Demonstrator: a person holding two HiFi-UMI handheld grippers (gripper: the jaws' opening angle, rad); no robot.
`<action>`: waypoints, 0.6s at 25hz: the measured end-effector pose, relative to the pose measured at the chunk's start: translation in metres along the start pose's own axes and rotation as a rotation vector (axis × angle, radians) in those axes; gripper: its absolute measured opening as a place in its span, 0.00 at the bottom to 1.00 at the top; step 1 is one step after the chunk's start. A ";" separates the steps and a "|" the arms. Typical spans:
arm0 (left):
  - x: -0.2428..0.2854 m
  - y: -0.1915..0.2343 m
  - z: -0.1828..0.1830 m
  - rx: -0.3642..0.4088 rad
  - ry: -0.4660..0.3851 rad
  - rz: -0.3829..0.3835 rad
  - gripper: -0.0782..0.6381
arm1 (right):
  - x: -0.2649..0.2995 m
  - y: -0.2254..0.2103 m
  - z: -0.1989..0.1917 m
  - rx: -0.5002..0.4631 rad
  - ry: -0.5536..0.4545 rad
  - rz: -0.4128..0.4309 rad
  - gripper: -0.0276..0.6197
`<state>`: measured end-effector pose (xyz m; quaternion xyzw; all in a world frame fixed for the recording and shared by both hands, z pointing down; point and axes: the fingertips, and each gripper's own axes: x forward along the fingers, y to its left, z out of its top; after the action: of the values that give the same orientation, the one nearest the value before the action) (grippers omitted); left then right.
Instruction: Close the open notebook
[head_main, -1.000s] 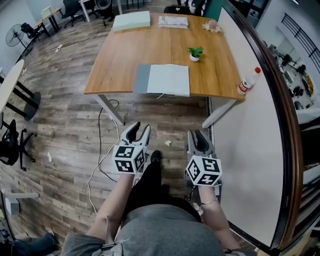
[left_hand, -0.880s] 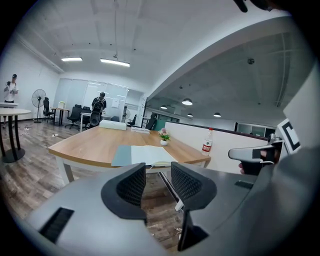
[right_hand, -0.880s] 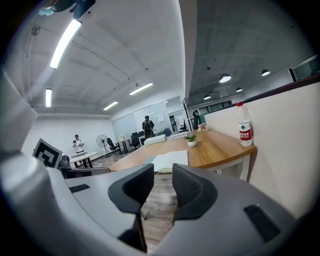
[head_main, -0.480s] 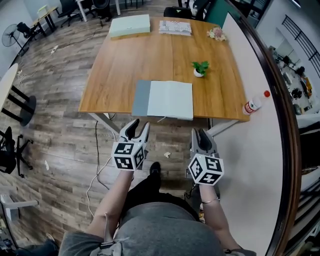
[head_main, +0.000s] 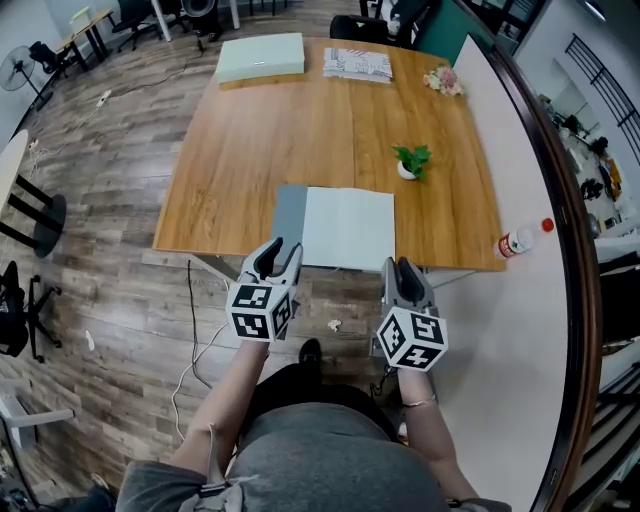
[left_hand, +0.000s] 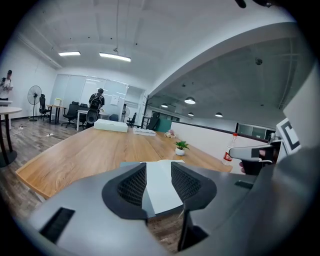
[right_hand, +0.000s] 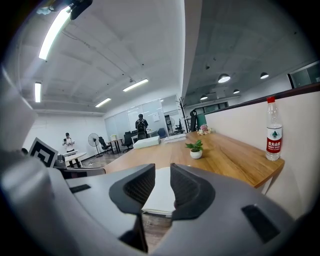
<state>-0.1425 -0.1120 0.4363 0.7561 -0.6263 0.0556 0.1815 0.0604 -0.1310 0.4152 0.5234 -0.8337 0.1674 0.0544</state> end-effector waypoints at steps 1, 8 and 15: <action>0.003 0.003 0.001 -0.001 0.003 0.000 0.32 | 0.005 0.001 0.001 -0.001 0.001 -0.001 0.18; 0.011 0.019 -0.002 -0.023 0.022 0.019 0.32 | 0.019 0.002 0.005 -0.014 0.017 -0.008 0.18; 0.016 0.031 -0.012 -0.074 0.033 0.082 0.32 | 0.038 -0.006 0.003 -0.016 0.043 0.024 0.18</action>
<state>-0.1679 -0.1280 0.4586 0.7214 -0.6555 0.0521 0.2173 0.0493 -0.1675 0.4237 0.5092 -0.8399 0.1725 0.0746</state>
